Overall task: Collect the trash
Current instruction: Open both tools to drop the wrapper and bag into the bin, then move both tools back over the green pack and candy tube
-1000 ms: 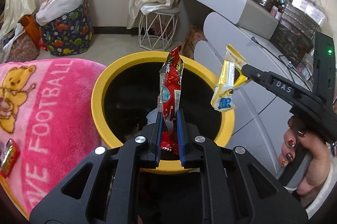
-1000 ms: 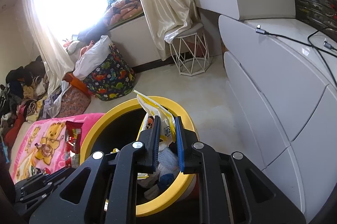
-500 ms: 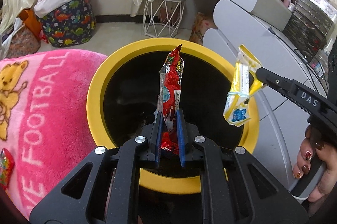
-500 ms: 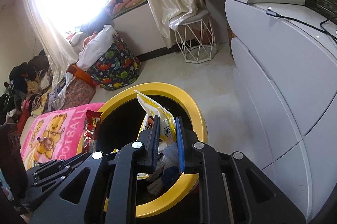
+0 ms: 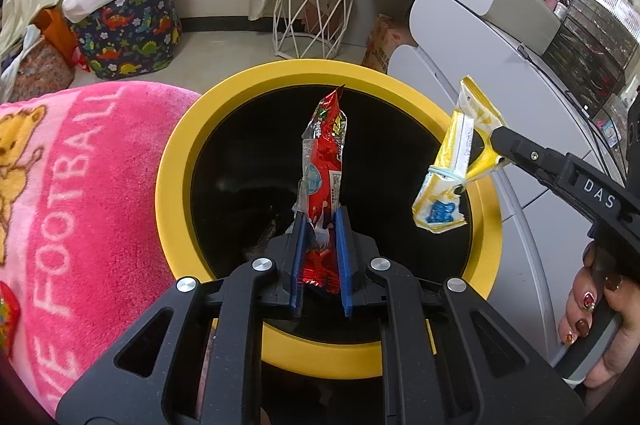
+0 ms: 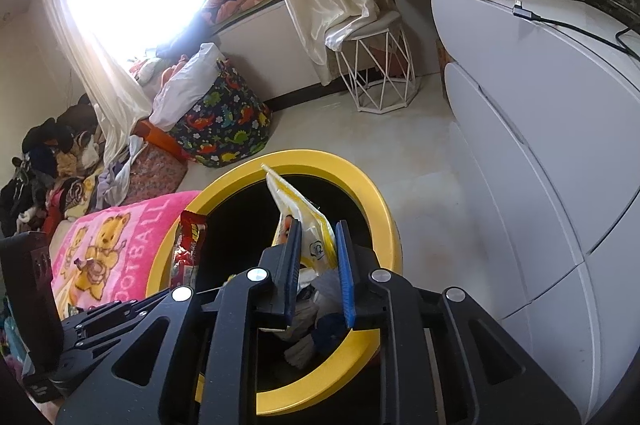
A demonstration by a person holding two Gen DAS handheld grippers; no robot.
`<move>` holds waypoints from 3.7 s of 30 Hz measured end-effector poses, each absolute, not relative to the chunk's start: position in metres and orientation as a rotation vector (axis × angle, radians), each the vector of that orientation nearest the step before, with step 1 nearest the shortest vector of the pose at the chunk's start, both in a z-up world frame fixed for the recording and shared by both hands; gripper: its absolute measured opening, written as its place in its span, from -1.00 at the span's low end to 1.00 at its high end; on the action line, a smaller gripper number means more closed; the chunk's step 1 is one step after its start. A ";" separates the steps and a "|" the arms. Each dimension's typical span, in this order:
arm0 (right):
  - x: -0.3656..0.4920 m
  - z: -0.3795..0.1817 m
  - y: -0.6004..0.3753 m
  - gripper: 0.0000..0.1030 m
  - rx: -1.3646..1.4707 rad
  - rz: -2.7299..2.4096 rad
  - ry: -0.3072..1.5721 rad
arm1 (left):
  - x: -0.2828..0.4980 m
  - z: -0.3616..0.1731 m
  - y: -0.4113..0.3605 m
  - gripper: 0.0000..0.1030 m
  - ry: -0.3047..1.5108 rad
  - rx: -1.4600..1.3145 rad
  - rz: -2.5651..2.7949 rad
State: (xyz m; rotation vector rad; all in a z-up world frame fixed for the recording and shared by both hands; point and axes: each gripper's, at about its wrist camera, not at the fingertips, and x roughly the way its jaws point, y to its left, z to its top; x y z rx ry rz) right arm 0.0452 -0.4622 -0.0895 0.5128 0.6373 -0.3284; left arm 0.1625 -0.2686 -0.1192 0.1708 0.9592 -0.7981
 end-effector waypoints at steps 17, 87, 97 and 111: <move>0.032 -0.073 -0.458 0.08 0.515 -0.325 0.580 | 0.149 -0.098 -0.245 0.80 0.909 0.119 -0.766; 0.039 -0.015 -0.328 0.64 0.286 -0.134 0.538 | 0.106 -0.033 -0.060 0.80 0.630 -0.031 -0.442; 0.047 -0.015 -0.295 0.64 0.236 -0.070 0.553 | 0.110 -0.036 -0.033 0.80 0.628 -0.063 -0.393; 0.058 -0.019 -0.252 0.64 0.174 -0.009 0.575 | 0.118 -0.044 0.012 0.80 0.629 -0.114 -0.314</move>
